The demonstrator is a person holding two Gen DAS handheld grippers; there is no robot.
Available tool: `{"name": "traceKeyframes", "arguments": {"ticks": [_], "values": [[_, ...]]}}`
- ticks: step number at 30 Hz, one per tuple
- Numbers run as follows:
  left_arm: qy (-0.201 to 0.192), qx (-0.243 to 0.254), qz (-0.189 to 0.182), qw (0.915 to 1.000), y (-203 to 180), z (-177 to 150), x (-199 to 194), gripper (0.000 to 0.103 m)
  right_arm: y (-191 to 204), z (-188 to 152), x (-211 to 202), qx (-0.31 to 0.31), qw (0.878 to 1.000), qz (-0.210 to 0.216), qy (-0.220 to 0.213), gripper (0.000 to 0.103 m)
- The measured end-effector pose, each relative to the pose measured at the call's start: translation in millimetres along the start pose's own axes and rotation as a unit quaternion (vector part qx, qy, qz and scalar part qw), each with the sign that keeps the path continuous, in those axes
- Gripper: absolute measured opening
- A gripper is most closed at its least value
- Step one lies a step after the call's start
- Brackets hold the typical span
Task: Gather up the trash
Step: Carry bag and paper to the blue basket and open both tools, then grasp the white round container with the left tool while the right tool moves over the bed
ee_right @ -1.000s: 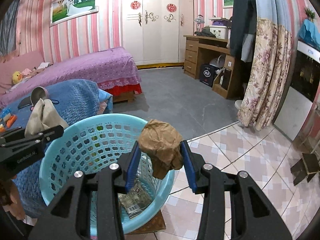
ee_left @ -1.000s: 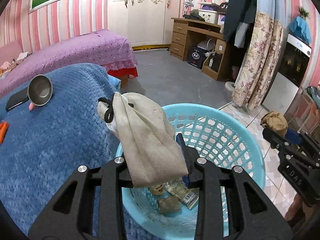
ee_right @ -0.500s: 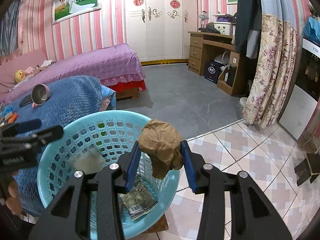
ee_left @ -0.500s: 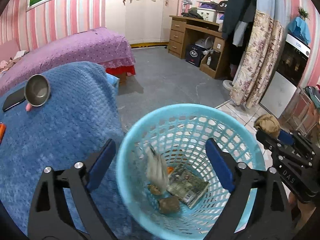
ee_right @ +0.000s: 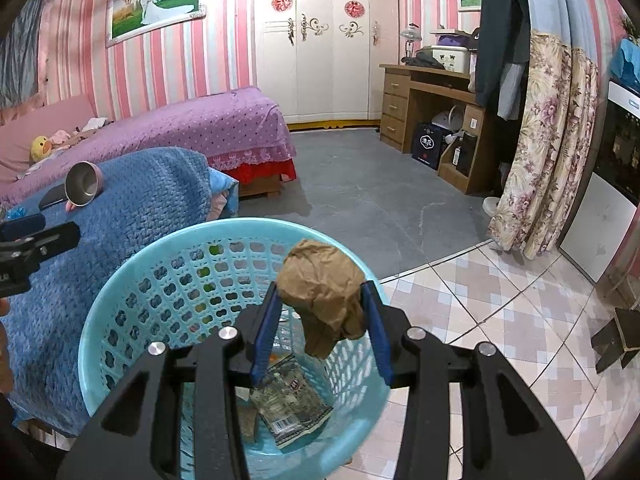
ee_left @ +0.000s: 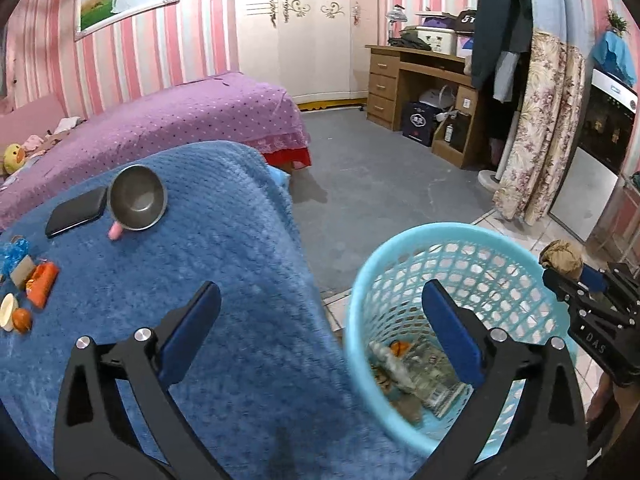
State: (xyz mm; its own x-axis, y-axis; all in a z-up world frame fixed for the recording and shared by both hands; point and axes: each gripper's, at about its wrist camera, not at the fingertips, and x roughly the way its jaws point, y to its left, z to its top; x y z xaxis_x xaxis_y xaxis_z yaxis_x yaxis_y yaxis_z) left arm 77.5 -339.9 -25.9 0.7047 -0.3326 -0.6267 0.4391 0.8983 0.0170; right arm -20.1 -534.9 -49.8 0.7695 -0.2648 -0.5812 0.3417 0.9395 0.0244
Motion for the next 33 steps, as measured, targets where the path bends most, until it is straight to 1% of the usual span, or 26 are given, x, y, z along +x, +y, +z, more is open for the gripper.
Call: {"name": "traceKeyframes", "arguments": {"ticks": [1, 3, 4, 5, 8, 11, 13, 17, 20, 23, 27, 29, 33], "values": [[0.002, -0.003, -0.001, 1.0, 3.8, -0.6, -0.3, 0.097, 3.5, 1.0, 0.8, -0.003, 1.0, -0.003, 0.0, 0.044], [0.005, -0.007, -0.001, 1.0, 10.3, -1.9, -1.5, 0.097, 7.8, 3.2, 1.8, -0.003, 1.0, -0.009, -0.001, 0.065], [0.004, -0.008, 0.0, 1.0, 11.9, -3.6, -2.1, 0.097, 9.7, 3.5, 0.3, 0.002, 1.0, -0.01, -0.006, 0.08], [0.004, -0.009, 0.0, 0.9999, 14.2, -4.8, -3.1, 0.097, 10.7, 3.9, -0.1, 0.003, 1.0, -0.013, -0.008, 0.085], [0.005, -0.013, 0.001, 0.9999, 23.3, -6.9, -7.0, 0.097, 15.8, 5.1, -2.1, -0.001, 0.999, -0.033, -0.011, 0.094], [0.005, -0.015, 0.005, 0.9999, 34.4, -8.0, -12.5, 0.097, 23.4, 8.7, -4.5, -0.009, 0.999, -0.043, -0.011, 0.098], [0.005, -0.018, 0.01, 0.9998, 44.5, -9.1, -17.3, 0.097, 30.7, 11.4, -5.9, -0.015, 0.999, -0.046, -0.011, 0.098], [0.006, -0.032, 0.015, 0.9993, 69.1, -11.6, -29.1, 0.097, 51.2, 20.0, -9.4, -0.018, 0.999, -0.045, -0.016, 0.098], [0.007, -0.039, 0.028, 0.9988, 92.4, -11.9, -38.6, 0.097, 70.0, 27.3, -12.3, -0.016, 0.999, -0.032, -0.021, 0.098], [0.008, -0.046, 0.044, 0.998, 121.4, -11.8, -47.4, 0.097, 95.8, 35.4, -15.2, -0.017, 0.999, -0.018, -0.028, 0.098], [0.007, -0.052, 0.069, 0.9962, 172.1, -12.0, -59.7, 0.097, 134.8, 44.9, -16.0, -0.019, 0.999, 0.004, -0.033, 0.098], [0.012, -0.054, 0.079, 0.9953, 193.8, -15.1, -62.1, 0.097, 157.9, 48.7, -13.8, -0.017, 0.999, 0.021, -0.032, 0.098], [0.02, -0.064, 0.109, 0.9918, 245.9, -22.3, -66.6, 0.097, 205.5, 54.2, -8.3, -0.026, 0.998, 0.047, -0.034, 0.098]]}}
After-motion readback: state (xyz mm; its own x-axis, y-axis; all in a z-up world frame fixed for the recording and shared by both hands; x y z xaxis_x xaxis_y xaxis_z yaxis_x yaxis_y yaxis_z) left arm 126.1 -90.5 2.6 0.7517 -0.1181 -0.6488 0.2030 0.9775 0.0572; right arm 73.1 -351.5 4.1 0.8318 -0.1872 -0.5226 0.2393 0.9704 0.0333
